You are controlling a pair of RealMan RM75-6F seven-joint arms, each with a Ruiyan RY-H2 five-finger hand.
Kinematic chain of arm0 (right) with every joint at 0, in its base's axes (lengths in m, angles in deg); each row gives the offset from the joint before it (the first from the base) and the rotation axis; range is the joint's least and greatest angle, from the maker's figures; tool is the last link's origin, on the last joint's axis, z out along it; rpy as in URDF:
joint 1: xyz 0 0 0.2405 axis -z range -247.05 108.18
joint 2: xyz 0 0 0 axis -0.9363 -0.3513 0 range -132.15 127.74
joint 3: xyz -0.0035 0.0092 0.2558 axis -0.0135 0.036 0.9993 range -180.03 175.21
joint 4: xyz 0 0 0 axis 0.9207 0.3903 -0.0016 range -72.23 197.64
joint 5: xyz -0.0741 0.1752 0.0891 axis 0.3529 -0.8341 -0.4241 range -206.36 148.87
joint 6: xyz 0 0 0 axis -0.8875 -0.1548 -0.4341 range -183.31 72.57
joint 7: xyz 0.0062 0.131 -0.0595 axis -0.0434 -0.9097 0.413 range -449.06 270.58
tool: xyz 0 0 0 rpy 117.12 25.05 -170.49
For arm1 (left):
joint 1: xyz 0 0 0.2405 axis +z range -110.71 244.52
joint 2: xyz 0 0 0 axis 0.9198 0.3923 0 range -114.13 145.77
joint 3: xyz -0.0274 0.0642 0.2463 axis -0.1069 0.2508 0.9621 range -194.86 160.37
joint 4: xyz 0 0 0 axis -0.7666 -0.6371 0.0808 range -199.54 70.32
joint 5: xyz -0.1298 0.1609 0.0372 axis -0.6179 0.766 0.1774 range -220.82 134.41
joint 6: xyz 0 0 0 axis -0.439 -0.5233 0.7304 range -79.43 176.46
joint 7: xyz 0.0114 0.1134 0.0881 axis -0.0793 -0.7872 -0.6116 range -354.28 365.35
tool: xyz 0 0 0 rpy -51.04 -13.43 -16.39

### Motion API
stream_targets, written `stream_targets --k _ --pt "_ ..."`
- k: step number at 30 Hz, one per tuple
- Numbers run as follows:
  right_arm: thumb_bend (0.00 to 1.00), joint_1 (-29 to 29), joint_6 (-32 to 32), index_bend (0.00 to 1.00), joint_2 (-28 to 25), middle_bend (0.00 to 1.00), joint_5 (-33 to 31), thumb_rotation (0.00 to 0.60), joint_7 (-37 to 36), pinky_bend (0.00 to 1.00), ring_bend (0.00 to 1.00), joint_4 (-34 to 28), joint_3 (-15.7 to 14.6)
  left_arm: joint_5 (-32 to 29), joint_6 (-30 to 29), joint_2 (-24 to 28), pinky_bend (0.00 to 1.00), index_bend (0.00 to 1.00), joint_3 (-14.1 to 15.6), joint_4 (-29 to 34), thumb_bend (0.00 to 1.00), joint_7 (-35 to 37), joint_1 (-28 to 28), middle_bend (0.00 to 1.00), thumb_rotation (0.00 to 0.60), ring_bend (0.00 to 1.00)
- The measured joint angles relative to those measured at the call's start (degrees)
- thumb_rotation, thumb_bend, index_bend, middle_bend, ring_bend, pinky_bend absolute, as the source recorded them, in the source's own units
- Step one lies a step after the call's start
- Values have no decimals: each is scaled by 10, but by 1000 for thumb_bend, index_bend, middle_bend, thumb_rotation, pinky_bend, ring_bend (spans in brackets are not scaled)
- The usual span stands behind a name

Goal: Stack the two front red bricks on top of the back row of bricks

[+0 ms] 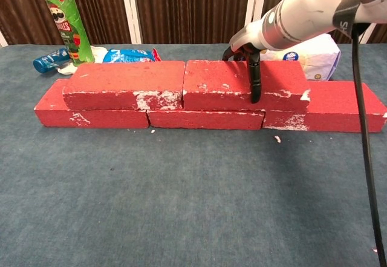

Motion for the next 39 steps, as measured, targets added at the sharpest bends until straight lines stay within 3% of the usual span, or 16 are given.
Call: stream_targets --k 13,39 --pt "0 4 -7 176 2 168 -4 600 6 0 45 2 8 -5 2 -1 20 0 -1 2 228 -6 0 0 600 0" --pt "0 12 -12 173 3 131 2 600 9 0 19 -4 24 -10 4 2 20 0 -1 8 230 -6 0 0 600 0"
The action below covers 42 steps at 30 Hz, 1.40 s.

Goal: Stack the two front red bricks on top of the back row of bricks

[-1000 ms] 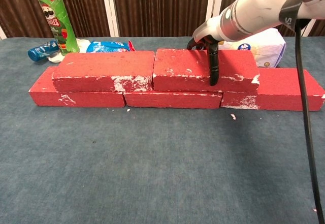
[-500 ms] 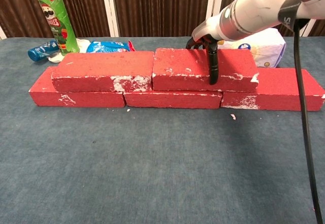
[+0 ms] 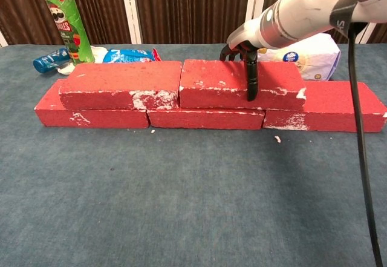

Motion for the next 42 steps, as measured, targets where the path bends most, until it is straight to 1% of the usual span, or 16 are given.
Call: stream_targets --k 8,11,14,17,19,23,26,29,30,32,33,35,36,38,39,42 --pt "0 1 0 166 -1 101 -2 600 2 0 4 -1 3 -2 -1 0 21 0 -1 1 229 -2 0 0 600 0" --pt "0 3 1 162 -6 66 3 600 -3 0 0 -6 7 -4 0 0 21 0 -1 -1 230 -2 0 0 600 0" --pt "0 7 5 158 -18 58 8 600 -13 0 0 -21 15 -7 0 0 21 0 -3 -1 230 0 0 0 600 0" --pt "0 15 13 156 -47 58 17 600 -28 0 0 -51 25 -12 0 2 21 0 -5 -3 228 5 1 0 600 0" --pt "0 26 17 152 -80 59 34 600 -44 0 0 -87 34 -13 0 3 21 0 -7 -5 228 10 1 0 600 0" --pt "0 69 9 150 -156 56 108 600 -90 0 0 -171 53 -9 -1 3 21 0 -8 -10 228 15 1 0 600 0" --pt "0 123 -32 150 -195 56 216 600 -121 0 0 -233 55 -1 -1 0 21 0 -6 -12 227 13 -1 0 600 0" --pt "0 191 -95 151 -220 56 364 600 -146 0 1 -284 40 8 -1 -6 21 0 -3 -13 230 5 -3 0 600 0" --pt "0 221 -123 151 -225 56 433 600 -154 0 2 -299 28 10 -2 -7 21 0 -2 -13 231 2 -3 0 600 0" --pt "0 270 -167 155 -228 56 544 600 -166 0 2 -313 3 14 -4 -10 21 0 0 -14 231 -1 -4 0 600 0" --pt "0 306 -197 162 -228 56 621 600 -174 0 3 -318 -16 14 -4 -11 21 0 -1 -15 231 0 -4 0 600 0" --pt "0 364 -246 172 -224 56 735 600 -189 0 10 -317 -48 15 -7 -11 20 0 -2 -18 232 3 -4 0 600 0" --pt "0 407 -280 172 -218 56 806 600 -202 0 14 -312 -70 15 -8 -11 20 0 -2 -19 231 6 -3 0 600 0" --pt "0 478 -331 172 -206 56 900 600 -228 0 20 -294 -103 18 -10 -10 20 0 -3 -24 233 15 -3 0 600 0" --pt "0 526 -363 172 -196 56 952 600 -250 0 20 -275 -123 20 -10 -10 20 0 -3 -27 235 21 -3 0 600 0" --pt "0 616 -414 171 -175 56 1034 600 -299 0 20 -216 -153 29 -11 -5 20 0 -3 -41 240 45 -3 0 600 0"
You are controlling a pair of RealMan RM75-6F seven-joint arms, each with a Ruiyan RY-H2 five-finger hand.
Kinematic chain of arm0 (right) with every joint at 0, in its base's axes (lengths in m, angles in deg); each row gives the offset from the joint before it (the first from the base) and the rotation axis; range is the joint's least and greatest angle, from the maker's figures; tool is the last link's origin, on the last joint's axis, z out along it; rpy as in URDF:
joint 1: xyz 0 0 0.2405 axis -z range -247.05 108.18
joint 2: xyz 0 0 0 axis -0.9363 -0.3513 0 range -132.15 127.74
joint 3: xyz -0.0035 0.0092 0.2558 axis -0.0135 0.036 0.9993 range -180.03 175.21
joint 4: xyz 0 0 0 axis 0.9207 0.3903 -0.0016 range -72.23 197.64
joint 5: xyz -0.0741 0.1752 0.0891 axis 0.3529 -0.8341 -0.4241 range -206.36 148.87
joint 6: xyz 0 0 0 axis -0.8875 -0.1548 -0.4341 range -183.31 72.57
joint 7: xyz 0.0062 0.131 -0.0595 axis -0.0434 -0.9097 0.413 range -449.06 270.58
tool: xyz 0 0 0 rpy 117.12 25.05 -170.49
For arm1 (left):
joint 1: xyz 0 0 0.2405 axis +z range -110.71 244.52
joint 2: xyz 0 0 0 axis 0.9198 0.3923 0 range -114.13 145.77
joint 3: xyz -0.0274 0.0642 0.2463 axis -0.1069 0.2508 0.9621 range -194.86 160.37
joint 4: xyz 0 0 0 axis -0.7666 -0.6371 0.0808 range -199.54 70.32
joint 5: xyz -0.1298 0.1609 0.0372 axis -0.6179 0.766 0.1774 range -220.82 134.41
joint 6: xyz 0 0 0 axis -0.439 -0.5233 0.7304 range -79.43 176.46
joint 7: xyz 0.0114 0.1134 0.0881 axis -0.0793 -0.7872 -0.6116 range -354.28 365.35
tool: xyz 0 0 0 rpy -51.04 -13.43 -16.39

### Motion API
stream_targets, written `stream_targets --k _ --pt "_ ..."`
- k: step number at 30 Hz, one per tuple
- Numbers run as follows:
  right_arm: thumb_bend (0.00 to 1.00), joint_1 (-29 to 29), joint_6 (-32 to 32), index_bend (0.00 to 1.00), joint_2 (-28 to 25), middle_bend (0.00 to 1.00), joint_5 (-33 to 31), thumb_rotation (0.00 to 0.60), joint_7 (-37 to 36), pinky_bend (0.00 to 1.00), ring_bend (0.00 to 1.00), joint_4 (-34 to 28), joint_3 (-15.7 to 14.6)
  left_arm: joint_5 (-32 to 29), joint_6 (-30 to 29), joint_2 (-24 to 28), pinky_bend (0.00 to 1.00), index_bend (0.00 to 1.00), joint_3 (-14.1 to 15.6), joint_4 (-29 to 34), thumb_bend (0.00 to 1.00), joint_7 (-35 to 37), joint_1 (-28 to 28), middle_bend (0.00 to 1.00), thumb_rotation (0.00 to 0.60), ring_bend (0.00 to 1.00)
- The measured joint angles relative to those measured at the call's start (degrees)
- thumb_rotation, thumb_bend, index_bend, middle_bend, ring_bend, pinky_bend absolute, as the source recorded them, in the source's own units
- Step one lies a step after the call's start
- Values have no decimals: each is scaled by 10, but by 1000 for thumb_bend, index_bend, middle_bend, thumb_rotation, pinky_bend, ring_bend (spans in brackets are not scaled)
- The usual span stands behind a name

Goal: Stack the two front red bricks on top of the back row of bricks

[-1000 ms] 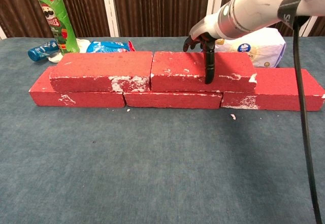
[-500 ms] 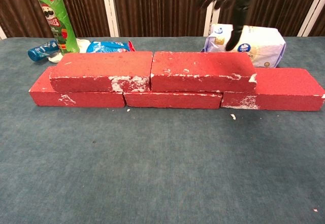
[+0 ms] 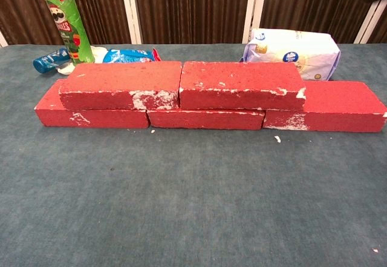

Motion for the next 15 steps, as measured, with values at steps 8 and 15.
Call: stream_targets --k 8,15 --pt "0 84 -71 169 70 56 1 600 -93 0 20 165 -8 23 -12 3 19 0 2 -18 244 15 2 0 600 0" --pt "0 116 -78 155 101 56 -33 600 -127 0 20 216 29 31 -14 0 18 0 7 -21 258 -8 0 0 600 0"
